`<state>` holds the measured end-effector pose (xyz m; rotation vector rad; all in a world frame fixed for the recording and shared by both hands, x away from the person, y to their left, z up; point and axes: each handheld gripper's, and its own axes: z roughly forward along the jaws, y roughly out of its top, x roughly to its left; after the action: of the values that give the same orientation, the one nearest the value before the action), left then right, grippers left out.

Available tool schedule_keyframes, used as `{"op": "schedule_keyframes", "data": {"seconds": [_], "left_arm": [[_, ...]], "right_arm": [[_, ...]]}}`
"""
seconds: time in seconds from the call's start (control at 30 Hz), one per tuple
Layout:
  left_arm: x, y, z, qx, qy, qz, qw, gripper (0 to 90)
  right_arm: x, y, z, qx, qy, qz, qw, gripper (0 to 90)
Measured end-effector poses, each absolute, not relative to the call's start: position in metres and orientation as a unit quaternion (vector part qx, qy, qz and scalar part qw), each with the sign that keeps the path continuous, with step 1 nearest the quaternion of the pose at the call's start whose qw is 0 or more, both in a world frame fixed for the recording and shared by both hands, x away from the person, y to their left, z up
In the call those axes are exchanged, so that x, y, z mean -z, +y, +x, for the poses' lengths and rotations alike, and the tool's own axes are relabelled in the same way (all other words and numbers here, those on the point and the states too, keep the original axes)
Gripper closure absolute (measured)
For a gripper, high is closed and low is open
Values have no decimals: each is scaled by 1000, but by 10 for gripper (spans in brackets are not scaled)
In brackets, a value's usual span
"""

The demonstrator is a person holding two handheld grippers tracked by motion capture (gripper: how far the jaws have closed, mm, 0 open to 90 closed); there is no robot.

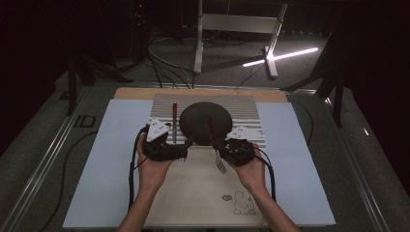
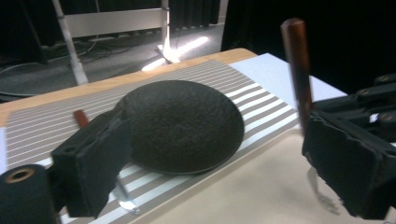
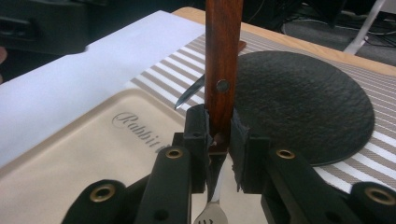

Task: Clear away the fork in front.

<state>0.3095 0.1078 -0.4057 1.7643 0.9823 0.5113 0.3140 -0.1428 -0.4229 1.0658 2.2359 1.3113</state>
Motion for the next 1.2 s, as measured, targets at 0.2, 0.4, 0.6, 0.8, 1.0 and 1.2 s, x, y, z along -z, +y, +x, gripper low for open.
{"op": "schedule_keyframes", "data": {"seconds": [0.2, 0.4, 0.6, 0.8, 1.0, 1.2], "left_arm": [[406, 98, 312, -197, 411, 728, 512, 192], [407, 82, 314, -187, 411, 726, 519, 306], [408, 73, 315, -168, 406, 724, 532, 461], [411, 68, 315, -145, 394, 729, 540, 726], [410, 66, 314, -134, 389, 729, 547, 801], [406, 65, 314, -140, 388, 732, 542, 805]], "right_arm": [[425, -136, 311, -462, 790, 368, 166, 781], [429, -128, 306, -462, 795, 357, 165, 781], [430, -124, 303, -465, 795, 351, 166, 781], [429, -119, 300, -473, 792, 347, 168, 781], [430, -120, 300, -476, 790, 351, 163, 779], [429, -126, 304, -484, 789, 350, 146, 464]]}}
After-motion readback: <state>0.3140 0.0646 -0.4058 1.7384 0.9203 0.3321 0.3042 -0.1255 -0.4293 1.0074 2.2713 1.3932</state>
